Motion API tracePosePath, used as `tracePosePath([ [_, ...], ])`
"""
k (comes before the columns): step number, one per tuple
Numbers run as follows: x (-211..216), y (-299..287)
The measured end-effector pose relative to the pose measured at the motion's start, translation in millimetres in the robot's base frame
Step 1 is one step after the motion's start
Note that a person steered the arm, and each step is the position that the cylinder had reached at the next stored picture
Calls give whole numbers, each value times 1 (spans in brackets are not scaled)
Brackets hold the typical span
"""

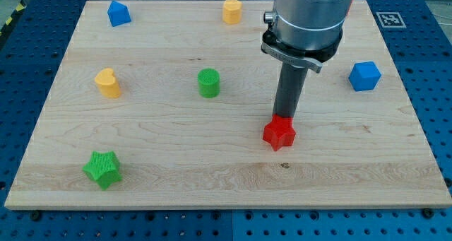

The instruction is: Push the red star to the bottom side

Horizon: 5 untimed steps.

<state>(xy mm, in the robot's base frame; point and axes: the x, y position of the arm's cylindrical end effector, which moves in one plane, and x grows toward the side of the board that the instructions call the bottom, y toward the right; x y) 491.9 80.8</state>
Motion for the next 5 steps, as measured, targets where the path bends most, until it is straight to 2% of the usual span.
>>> tracePosePath([
  [2,5,-6],
  [5,43,-3],
])
